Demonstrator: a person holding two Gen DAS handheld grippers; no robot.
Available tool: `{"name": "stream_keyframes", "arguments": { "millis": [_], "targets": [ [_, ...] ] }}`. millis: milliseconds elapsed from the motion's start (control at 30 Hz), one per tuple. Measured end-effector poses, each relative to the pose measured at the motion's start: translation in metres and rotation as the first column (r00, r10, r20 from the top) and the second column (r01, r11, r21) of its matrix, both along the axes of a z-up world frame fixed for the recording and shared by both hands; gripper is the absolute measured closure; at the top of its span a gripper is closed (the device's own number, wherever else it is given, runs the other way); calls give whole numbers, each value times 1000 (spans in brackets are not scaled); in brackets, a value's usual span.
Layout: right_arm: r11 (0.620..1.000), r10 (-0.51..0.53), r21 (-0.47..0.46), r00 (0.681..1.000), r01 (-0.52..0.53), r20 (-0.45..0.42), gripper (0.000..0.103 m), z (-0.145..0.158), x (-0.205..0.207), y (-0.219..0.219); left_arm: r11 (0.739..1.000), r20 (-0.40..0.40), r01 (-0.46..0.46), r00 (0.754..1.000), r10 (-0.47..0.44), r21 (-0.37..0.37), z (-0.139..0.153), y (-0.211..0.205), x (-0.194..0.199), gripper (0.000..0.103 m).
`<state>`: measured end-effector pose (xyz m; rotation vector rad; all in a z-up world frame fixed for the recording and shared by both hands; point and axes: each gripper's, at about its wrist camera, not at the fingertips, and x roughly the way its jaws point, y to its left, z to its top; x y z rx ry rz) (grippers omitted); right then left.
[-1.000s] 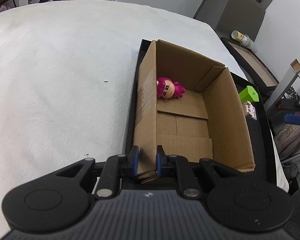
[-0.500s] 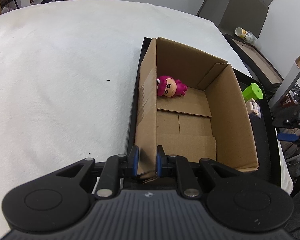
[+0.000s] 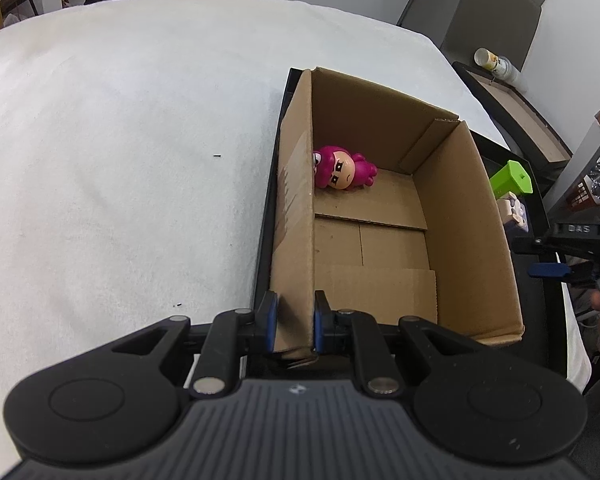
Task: Organize rigid objects
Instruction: 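Move the right gripper to the white charger plug and grasp it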
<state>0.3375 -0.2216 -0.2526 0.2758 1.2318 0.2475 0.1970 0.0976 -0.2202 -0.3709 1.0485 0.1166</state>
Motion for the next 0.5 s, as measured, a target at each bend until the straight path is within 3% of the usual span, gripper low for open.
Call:
{"name": "stream_keyframes", "arguments": {
  "millis": [367,500],
  "targets": [
    [997,-30,-73,1000,29,-9,47,-12,13,7,1000,-22,9,1000,-9,11,-6,-2,6,88],
    [997,1,-76,999,-4,-33,47,-17,14,13,1000,-22,4,1000,-4,3,-7,-1,6,88]
  ]
}}
